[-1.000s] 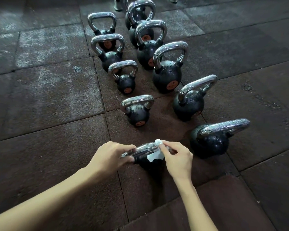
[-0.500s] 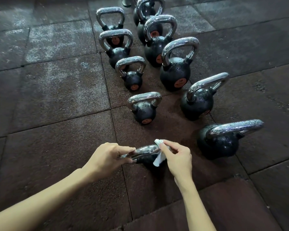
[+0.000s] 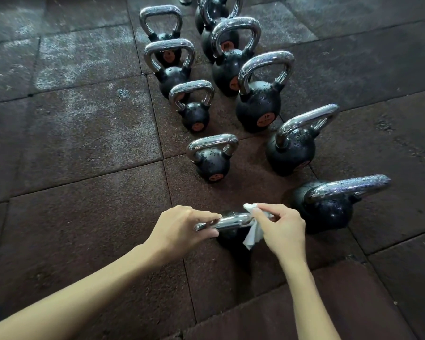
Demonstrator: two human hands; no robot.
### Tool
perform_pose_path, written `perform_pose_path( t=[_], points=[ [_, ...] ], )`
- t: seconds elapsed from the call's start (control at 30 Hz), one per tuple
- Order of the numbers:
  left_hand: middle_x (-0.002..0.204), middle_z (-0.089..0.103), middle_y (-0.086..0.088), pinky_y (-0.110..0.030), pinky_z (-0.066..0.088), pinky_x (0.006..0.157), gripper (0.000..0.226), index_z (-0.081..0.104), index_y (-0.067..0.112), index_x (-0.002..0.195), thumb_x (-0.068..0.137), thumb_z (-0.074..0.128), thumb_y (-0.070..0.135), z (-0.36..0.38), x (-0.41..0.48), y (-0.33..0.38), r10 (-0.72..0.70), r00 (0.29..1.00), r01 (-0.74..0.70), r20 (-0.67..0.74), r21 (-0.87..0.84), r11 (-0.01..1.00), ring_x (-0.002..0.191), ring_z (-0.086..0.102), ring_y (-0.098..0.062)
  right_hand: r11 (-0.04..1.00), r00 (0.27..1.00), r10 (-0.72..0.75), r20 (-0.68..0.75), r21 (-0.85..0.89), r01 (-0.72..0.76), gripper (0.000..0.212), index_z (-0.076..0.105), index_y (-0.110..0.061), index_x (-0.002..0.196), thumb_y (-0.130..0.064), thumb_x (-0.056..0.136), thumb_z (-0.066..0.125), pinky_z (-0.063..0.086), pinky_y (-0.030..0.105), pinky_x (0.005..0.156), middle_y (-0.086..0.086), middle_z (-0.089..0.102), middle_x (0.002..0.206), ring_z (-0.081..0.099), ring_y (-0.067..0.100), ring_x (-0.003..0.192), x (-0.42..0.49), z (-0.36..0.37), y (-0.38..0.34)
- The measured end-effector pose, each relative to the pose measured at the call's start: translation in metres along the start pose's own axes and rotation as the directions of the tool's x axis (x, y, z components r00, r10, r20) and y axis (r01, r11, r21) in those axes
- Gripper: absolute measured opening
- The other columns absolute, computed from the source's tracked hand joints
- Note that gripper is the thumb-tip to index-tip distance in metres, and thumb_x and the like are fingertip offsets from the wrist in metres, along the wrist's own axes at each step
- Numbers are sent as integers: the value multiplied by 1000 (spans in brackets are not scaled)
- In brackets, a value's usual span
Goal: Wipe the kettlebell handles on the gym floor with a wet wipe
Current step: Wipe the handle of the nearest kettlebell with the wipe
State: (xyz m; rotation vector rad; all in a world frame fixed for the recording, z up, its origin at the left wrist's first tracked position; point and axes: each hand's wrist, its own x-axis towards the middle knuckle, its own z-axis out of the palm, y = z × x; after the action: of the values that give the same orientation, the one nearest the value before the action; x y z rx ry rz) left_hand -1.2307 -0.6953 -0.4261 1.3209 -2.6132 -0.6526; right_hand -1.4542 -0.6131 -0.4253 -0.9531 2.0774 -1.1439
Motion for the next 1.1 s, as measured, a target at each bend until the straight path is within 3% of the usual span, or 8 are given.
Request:
perform_pose_path(
  t=[0.07, 0.23, 0.37, 0.53, 0.63, 0.77, 0.87, 1.1],
  points=[
    [99, 79, 12, -28, 48, 75, 37, 70, 52, 124, 87, 74, 58, 3, 4, 12, 3, 1000, -3, -16, 11, 1000, 92, 70, -15, 999, 996, 48, -71, -2, -48, 10, 83, -28, 90, -31, 82, 86, 48, 7, 75, -13, 76, 87, 64, -11, 85, 3, -4, 5],
    [109, 77, 18, -28, 49, 79, 38, 67, 55, 125, 89, 66, 64, 12, 21, 37, -56, 998, 57, -29, 19, 998, 102, 69, -11, 984, 977, -164, -137, -88, 153, 11, 83, -24, 88, -14, 83, 83, 42, 1, 74, -13, 72, 87, 67, -4, 84, -13, -5, -3],
    [109, 77, 18, -29, 50, 82, 37, 65, 57, 127, 90, 64, 64, 13, 27, 52, -74, 997, 74, -15, 0, 997, 105, 68, -10, 999, 968, -44, -248, -10, 43, 23, 77, -39, 84, -16, 84, 83, 40, -1, 72, -18, 71, 82, 64, -11, 81, -7, -16, -1],
    [113, 75, 23, -29, 54, 87, 41, 67, 57, 123, 83, 72, 65, 6, 22, 42, -116, 993, 116, 0, -93, 989, 110, 68, -8, 976, 987, -154, -37, -162, 146, 12, 82, -33, 89, -22, 83, 83, 50, 19, 83, -16, 73, 85, 67, 5, 87, -10, -13, -12],
    [122, 69, 29, -30, 57, 95, 57, 67, 51, 129, 74, 76, 66, 0, 6, 39, -86, 994, 64, -74, -262, 963, 117, 66, 3, 982, 993, 119, 28, 146, -122, 10, 84, -28, 91, -26, 82, 85, 54, 20, 81, -12, 79, 85, 73, 2, 88, -5, -22, -28],
    [128, 65, 34, -30, 56, 99, 60, 68, 47, 131, 74, 74, 66, -12, -1, 44, -30, 990, -32, -140, -419, 908, 120, 61, 13, 798, 919, 282, 277, 464, -385, 13, 81, -9, 96, -13, 84, 82, 50, 12, 62, 1, 80, 83, 72, 4, 69, -11, -14, -51],
    [125, 65, 37, -31, 58, 93, 56, 66, 51, 131, 77, 80, 60, -22, 9, 40, 1, 987, -67, -162, -406, 911, 115, 62, 14, 757, 869, 351, 349, 441, -483, 7, 82, -12, 92, -16, 86, 80, 35, 10, 44, 0, 75, 73, 51, 0, 47, -7, -7, -51],
    [113, 77, 19, -20, 56, 84, 45, 77, 32, 122, 79, 87, 40, -32, 12, 32, 96, 980, -166, -173, -450, 878, 98, 68, 12, 881, 844, 267, 465, 237, -410, 7, 84, -19, 89, -25, 85, 82, 39, 16, 54, -6, 76, 77, 55, 2, 59, 1, -4, -50]
  ],
)
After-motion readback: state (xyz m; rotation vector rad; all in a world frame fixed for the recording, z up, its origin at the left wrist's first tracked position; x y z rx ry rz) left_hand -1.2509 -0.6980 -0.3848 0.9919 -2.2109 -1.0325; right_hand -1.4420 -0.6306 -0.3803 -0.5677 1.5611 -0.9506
